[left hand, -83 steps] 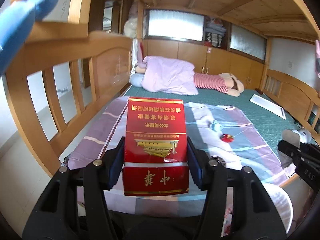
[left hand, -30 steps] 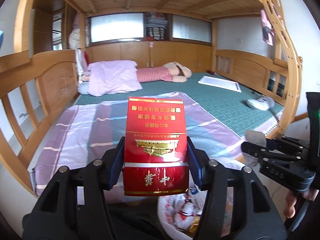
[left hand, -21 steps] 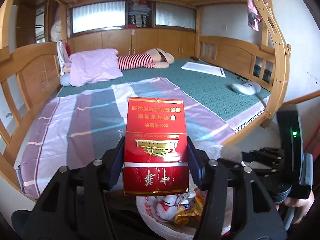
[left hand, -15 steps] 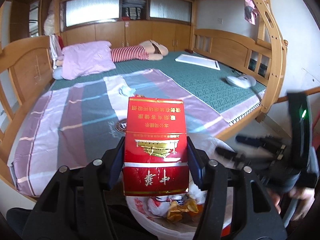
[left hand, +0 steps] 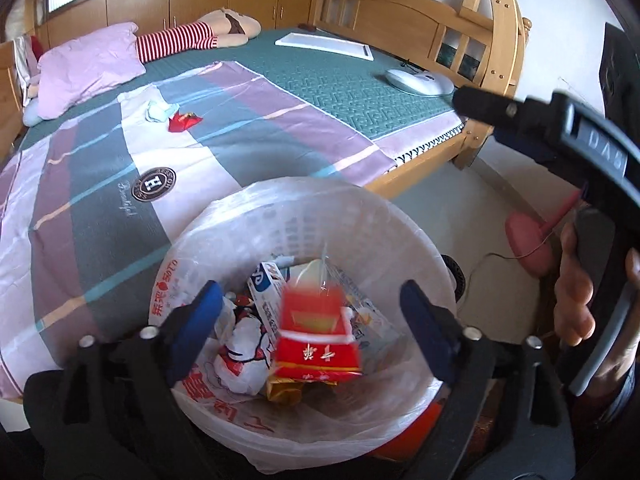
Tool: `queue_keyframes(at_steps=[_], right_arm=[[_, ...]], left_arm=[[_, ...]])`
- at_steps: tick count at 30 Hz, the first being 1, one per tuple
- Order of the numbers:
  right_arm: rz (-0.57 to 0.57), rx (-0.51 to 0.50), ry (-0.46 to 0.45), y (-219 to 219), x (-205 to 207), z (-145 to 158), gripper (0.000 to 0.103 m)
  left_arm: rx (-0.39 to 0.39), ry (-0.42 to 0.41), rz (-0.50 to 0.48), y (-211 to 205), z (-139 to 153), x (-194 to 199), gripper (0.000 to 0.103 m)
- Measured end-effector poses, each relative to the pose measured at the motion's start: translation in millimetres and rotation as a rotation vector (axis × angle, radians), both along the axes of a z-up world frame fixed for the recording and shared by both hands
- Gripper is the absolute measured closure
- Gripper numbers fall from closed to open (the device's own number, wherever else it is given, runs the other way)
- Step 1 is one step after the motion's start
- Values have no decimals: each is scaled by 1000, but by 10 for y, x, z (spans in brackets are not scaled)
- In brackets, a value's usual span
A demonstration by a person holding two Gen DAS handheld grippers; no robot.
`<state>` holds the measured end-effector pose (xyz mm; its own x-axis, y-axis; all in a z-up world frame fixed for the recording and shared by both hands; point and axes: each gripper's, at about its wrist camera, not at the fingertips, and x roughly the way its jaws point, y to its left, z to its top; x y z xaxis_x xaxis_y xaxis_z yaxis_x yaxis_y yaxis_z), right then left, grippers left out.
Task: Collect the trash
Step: 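Carry the tissue and red box to the wastebasket and open both grippers, then reach over the bed and grasp the red snack wrapper with the right gripper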
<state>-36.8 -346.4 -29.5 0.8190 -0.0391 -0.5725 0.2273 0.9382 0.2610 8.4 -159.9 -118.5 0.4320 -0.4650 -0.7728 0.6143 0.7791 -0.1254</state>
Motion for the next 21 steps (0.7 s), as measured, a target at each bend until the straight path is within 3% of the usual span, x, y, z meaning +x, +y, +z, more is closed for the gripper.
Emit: queue_keyframes(at_steps=[4,7,10,12,16,18,21], right_arm=[[-75,-58,-49,17,53,91,3],[-119,-111,-71,49,176,164,3],[-71,-96,-70,67,429,229,3],[26,-76,-89,108,672,260,3],[122,-101,15,308,1462,173,4],[206,-53,56,434,1963,28,4],[231,-68,164,646,2675,-255,6]], left_arm=[[-27,-16,31,92,-6,50,5],[-22,-70,113,216,36,124,4],[-29,-122,182,365,54,248,4],[-42,-130,235,520,46,414,4],[-99,-101,354,904,1,815,4],[-104,-93,441,1102,-53,1062,4],[-77,-80,553,1358,-209,1515,4]])
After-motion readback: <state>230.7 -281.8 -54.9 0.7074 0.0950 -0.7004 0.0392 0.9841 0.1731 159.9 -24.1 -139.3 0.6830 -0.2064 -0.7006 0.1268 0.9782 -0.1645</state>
